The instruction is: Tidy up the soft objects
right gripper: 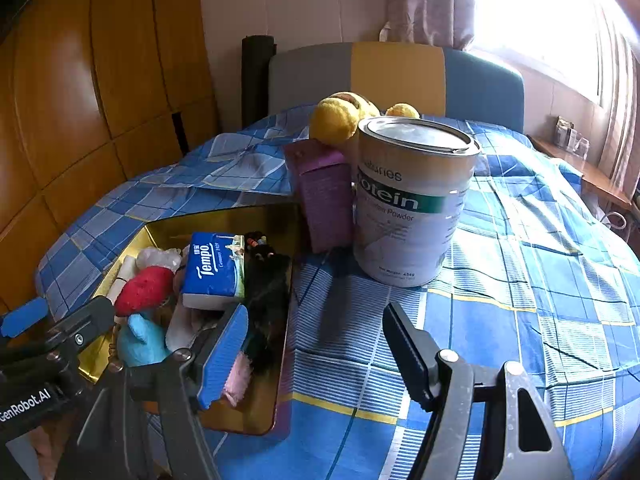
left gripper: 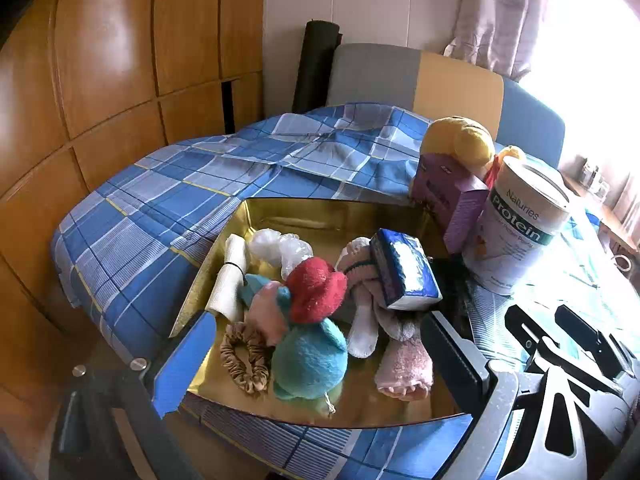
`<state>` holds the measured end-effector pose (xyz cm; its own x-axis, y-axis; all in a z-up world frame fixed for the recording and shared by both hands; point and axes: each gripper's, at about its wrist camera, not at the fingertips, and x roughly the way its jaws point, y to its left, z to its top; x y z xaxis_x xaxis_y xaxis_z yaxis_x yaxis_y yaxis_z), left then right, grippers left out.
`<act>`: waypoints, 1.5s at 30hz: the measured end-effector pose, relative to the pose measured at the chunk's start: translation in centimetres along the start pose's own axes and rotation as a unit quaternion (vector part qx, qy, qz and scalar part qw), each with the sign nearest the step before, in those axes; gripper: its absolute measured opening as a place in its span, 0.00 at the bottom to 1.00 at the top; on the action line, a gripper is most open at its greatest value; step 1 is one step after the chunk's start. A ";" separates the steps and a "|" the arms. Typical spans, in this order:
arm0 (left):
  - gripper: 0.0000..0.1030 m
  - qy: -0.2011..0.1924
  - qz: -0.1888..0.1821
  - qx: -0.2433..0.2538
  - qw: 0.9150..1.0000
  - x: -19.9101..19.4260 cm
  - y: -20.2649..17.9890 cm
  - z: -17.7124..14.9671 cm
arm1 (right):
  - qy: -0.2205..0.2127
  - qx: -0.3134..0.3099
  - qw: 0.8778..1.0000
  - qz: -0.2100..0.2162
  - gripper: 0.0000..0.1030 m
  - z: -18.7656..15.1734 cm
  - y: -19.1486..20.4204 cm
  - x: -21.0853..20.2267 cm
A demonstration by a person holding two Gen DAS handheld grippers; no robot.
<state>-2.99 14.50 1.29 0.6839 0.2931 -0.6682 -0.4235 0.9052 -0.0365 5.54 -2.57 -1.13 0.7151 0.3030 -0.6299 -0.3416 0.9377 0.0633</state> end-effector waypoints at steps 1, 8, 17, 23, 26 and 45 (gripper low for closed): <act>1.00 0.000 0.000 0.000 1.000 0.0 0.0 0.0 | 0.000 0.000 1.000 0.000 0.69 0.0 0.0 0.0; 1.00 0.000 0.000 0.000 1.000 0.0 0.0 0.0 | -0.001 0.002 1.000 0.000 0.69 0.0 -0.1 -0.1; 1.00 -0.001 0.002 0.001 1.000 -0.2 0.1 0.1 | 0.001 0.005 1.000 0.001 0.69 0.0 0.0 -0.1; 1.00 0.000 0.004 0.003 1.000 -0.4 0.3 -0.1 | 0.001 0.005 1.000 0.001 0.69 -0.1 0.0 0.0; 1.00 0.000 0.003 0.003 1.000 -0.3 0.2 -0.1 | 0.002 0.006 1.000 0.002 0.69 -0.1 0.0 0.0; 1.00 0.000 -0.004 0.007 1.000 -0.5 0.0 -0.1 | 0.002 0.008 1.000 0.001 0.69 -0.1 -0.1 -0.1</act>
<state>-3.40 14.32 1.54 0.6866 0.2866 -0.6682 -0.4104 0.9114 -0.0308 5.45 -2.70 -1.22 0.7128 0.3035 -0.6323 -0.3322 0.9401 0.0768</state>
